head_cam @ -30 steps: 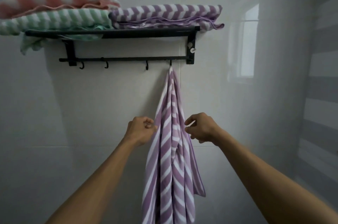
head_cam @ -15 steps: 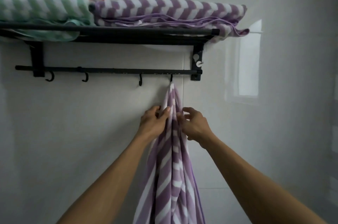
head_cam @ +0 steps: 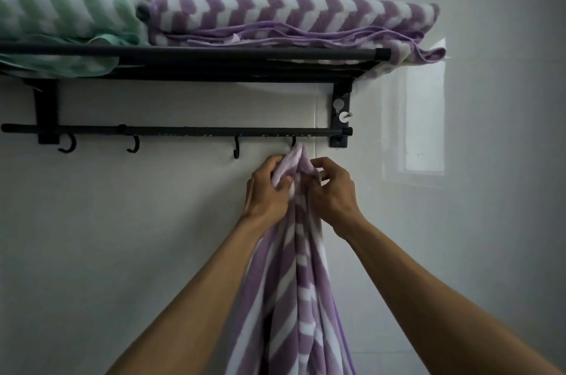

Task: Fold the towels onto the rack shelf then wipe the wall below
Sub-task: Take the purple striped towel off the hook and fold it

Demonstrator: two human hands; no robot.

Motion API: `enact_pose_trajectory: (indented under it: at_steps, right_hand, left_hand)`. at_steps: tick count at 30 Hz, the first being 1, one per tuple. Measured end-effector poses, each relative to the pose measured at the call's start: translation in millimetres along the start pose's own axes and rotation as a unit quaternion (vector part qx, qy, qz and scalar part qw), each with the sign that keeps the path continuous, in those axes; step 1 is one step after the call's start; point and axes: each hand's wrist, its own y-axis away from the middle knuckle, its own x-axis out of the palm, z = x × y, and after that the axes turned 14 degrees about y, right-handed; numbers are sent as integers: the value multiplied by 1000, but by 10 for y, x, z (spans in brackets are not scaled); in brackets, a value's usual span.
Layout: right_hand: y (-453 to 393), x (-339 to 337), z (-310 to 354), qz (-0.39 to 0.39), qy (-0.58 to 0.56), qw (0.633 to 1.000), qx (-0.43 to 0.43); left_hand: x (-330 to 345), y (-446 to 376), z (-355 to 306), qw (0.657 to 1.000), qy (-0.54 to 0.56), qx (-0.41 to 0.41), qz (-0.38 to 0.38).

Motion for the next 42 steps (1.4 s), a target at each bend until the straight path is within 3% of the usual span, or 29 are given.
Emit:
enact_pose_trajectory:
  at_steps: [7,13,16,18,19,21,25,29,34,36,38,42]
  right_hand:
    - [37,33,-85,-15,-7,1000,9]
    - [315,-99,-71,28,-27,999,23]
    - [456,-237,18,66,-51,996,41]
    - [572,-338,86,78,-68,994,46]
    - [633,-383,108,89,-69,993,37]
    - [813,-495,125,140,-88,986,37]
    - [1266,-800,6,288,-125,945,95]
    - [1898,-932,-208,449,-80,881,124]
    - [2857,-992,-159,548,55,827,110]
    - [3209,-957,-120,551,145,815,107]
    - [3463,-952,-63,523,165,818,176]
    - [3533,-1048,78,400,66,865,294]
  left_hand:
    - [-59,58,119,1000,-19,4,-18]
    - [-175,335,44,992,37,-117,-24]
    - [-233,578,-133,982,71,-161,75]
    - [-259,748,-232,969,34,-190,156]
    - [-274,817,-269,966,6,-201,162]
    - [-325,980,-360,966,-9,-221,131]
    - [-436,1354,-714,963,86,-251,52]
    - [-510,1682,-1114,962,96,-256,-19]
    - [-695,2210,-1562,950,83,-279,-116]
    - [-811,2420,-1693,942,74,-290,-150]
    - [-939,2607,-1820,938,61,-300,-164]
    - [-1243,2869,-2035,933,57,-334,-122]
